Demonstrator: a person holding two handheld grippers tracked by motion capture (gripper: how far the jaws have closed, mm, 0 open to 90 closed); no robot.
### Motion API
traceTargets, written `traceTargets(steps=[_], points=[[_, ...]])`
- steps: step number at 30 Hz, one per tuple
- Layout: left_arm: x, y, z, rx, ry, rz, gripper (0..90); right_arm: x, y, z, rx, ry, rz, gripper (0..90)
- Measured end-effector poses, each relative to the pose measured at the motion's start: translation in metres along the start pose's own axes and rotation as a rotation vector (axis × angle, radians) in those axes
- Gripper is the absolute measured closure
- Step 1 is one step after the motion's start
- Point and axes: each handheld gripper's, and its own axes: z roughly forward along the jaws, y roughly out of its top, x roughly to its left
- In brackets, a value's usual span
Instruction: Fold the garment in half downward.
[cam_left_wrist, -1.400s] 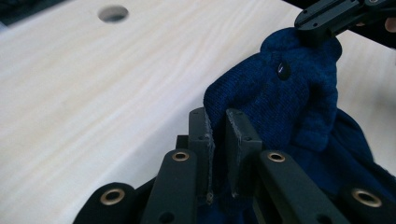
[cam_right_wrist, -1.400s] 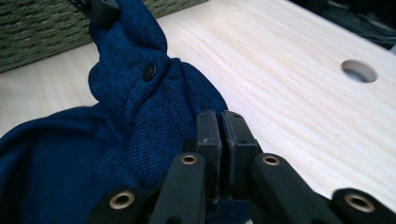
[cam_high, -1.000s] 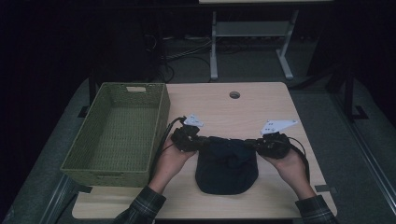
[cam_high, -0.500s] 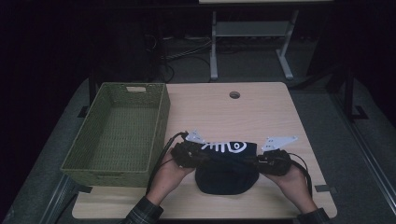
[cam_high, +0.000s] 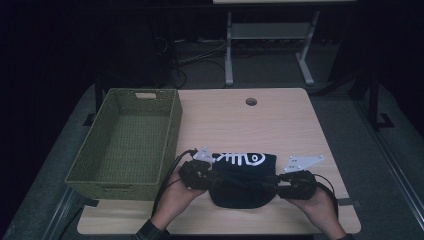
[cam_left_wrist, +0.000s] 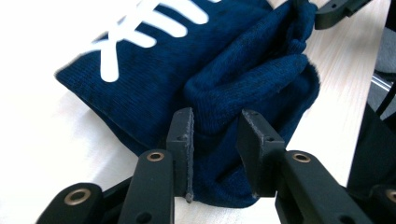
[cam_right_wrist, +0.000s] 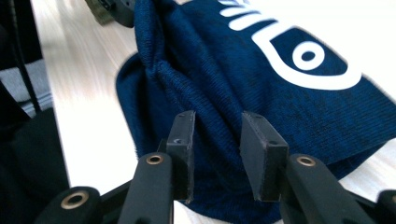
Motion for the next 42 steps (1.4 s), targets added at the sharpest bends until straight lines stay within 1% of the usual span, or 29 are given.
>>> traceTargets(steps=[2,3,4,5,6,7,8,11,12,13,14,17,20,21,23,26,28,30,33,36,39,41,42], points=[[-0.002,0.004,-0.01,-0.027,0.011,0.005,66.3,0.002,0.002,-0.007,-0.01,-0.006,-0.002,63.7],[-0.002,0.005,-0.013,-0.028,0.011,0.012,67.5,0.002,0.003,-0.012,-0.016,-0.012,-0.005,63.9],[-0.002,0.006,-0.018,-0.046,0.016,0.01,67.8,0.002,0.004,-0.015,-0.021,-0.013,-0.007,63.9],[-0.002,0.007,-0.021,-0.043,0.02,0.02,68.6,0.002,0.004,-0.02,-0.032,-0.02,-0.007,64.0],[-0.001,0.009,-0.024,-0.057,0.026,0.015,70.9,0.002,0.005,-0.023,-0.038,-0.025,-0.003,65.0],[-0.001,0.009,-0.025,-0.062,0.025,0.011,74.9,0.0,0.005,-0.027,-0.047,-0.033,-0.006,66.7],[0.001,0.011,-0.026,-0.06,0.022,0.014,76.8,-0.002,0.005,-0.029,-0.048,-0.039,-0.006,68.4],[0.006,0.015,-0.024,-0.064,0.034,0.011,86.2,-0.011,0.006,-0.031,-0.053,-0.057,0.007,78.6],[0.008,0.017,-0.022,-0.064,0.036,0.009,88.0,-0.014,0.006,-0.03,-0.051,-0.055,0.007,80.5],[0.009,0.018,-0.019,-0.058,0.047,0.012,89.6,-0.017,0.006,-0.028,-0.047,-0.056,0.009,82.9],[0.011,0.021,-0.015,-0.047,0.055,0.016,89.7,-0.019,0.007,-0.025,-0.042,-0.059,0.011,84.9],[0.017,0.025,-0.004,-0.036,0.055,0.013,89.9,-0.025,0.008,-0.016,-0.026,-0.061,0.016,89.5],[0.025,0.029,0.005,-0.027,0.067,-0.006,89.9,-0.03,0.009,-0.006,-0.011,-0.061,0.021,89.7],[0.029,0.03,0.008,-0.034,0.072,-0.021,89.9,-0.031,0.009,-0.004,-0.007,-0.055,0.016,89.7],[0.034,0.032,0.011,-0.032,0.075,-0.025,89.9,-0.028,0.01,0.0,-0.003,-0.047,0.005,89.7],[0.039,0.034,0.015,-0.032,0.094,-0.035,89.9,-0.023,0.01,0.001,-0.001,-0.04,-0.003,89.7],[0.042,0.036,0.02,-0.037,0.096,-0.047,89.9,-0.019,0.009,0.0,-0.004,-0.033,-0.013,89.7],[0.043,0.038,0.025,-0.03,0.09,-0.045,89.9,-0.014,0.008,0.0,0.003,-0.034,-0.021,89.7],[0.045,0.04,0.034,-0.008,0.093,-0.044,89.9,-0.009,0.004,0.001,0.006,-0.026,-0.025,89.7],[0.047,0.04,0.045,0.014,0.089,-0.053,89.9,-0.007,0.001,0.004,0.016,-0.018,-0.027,89.8],[0.049,0.04,0.053,0.03,0.091,-0.064,90.0,-0.003,-0.004,0.008,0.029,-0.004,-0.017,89.8],[0.051,0.039,0.06,0.048,0.092,-0.062,90.0,-0.001,-0.007,0.011,0.041,0.005,-0.014,89.8],[0.053,0.038,0.063,0.057,0.096,-0.06,90.0,0.001,-0.009,0.012,0.049,0.01,-0.004,89.8]])
